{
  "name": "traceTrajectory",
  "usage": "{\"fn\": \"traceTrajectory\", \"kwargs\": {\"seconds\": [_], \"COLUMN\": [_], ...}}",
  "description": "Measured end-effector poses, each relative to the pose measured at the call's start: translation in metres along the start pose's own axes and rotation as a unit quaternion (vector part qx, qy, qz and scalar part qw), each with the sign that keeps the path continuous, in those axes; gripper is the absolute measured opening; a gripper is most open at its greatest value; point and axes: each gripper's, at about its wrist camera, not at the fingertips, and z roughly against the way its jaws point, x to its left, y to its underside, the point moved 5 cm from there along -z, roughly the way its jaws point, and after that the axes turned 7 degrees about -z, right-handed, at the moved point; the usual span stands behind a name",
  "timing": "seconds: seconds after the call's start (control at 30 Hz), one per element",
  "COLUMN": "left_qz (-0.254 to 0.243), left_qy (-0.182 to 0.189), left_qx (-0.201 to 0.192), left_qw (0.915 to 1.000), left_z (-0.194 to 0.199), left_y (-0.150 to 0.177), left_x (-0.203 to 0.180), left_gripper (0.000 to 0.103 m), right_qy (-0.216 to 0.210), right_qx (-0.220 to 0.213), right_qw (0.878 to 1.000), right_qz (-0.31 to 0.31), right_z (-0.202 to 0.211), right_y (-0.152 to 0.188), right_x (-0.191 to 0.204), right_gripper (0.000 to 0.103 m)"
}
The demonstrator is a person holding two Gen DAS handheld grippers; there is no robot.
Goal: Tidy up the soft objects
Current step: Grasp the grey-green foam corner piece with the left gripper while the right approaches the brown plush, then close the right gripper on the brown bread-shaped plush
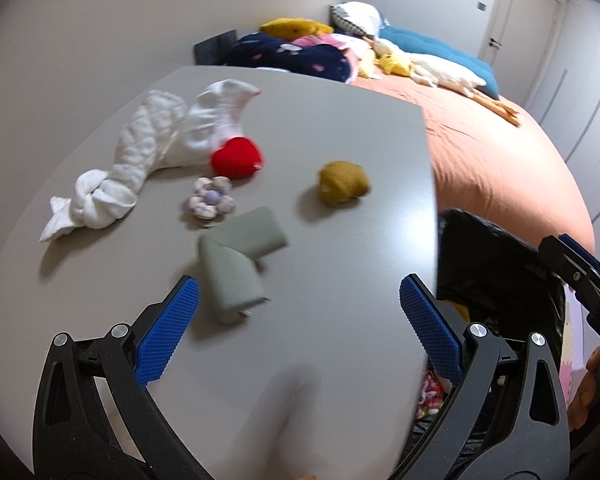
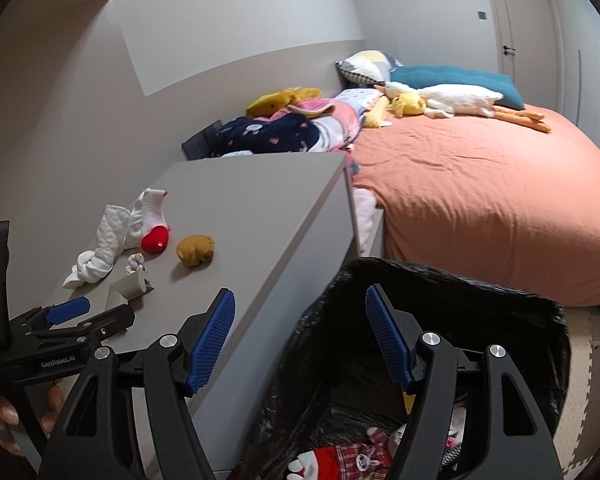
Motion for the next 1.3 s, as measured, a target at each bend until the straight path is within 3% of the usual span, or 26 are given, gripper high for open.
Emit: {"fn": "traceTrajectory", "kwargs": {"seconds": [0.23, 0.3, 0.53, 0.63, 0.8, 1.07, 1.3], "left_qz": [-0.003, -0.003, 0.011, 0.020, 0.026, 0.030, 0.051], "left_qy": [-0.017, -0.016, -0.003, 0.004, 0.011, 0.006, 0.002], "left_qx": [0.006, 0.012, 0.040, 0.043, 0.039, 0.032, 0.024], "left_qw": [0.9998, 0.9998, 0.9991, 0.9989, 0.9988, 0.9990, 0.9984], "left_z": [-0.018, -0.023, -0.044, -0.047, -0.046, -0.037, -0.028], "left_y": [-0.005, -0.005, -0.004, -0.002, 0.000, -0.001, -0.002], "left_x": [0.019, 0.023, 0.038, 0.044, 0.048, 0.059, 0.078], "left_gripper": [0.094, 0.086, 0.075, 0.061, 0.051, 0.051, 0.051], "right_qy": [-0.015, -0.022, -0.046, -0.059, -0.062, -0.062, -0.035], "right_qx": [0.021, 0.029, 0.047, 0.062, 0.088, 0.099, 0.109], "right_qw": [0.999, 0.999, 0.997, 0.994, 0.991, 0.989, 0.988], "right_qz": [0.020, 0.028, 0.051, 0.064, 0.074, 0.087, 0.106], "right_z": [-0.031, -0.042, -0.069, -0.085, -0.110, -0.135, -0.152], "right_y": [-0.004, -0.005, -0.011, -0.011, -0.007, -0.009, -0.008], "right_x": [0.021, 0.030, 0.058, 0.073, 0.089, 0.110, 0.117], "right_gripper": [0.069, 0.069, 0.069, 0.069, 0.069, 0.069, 0.066]}}
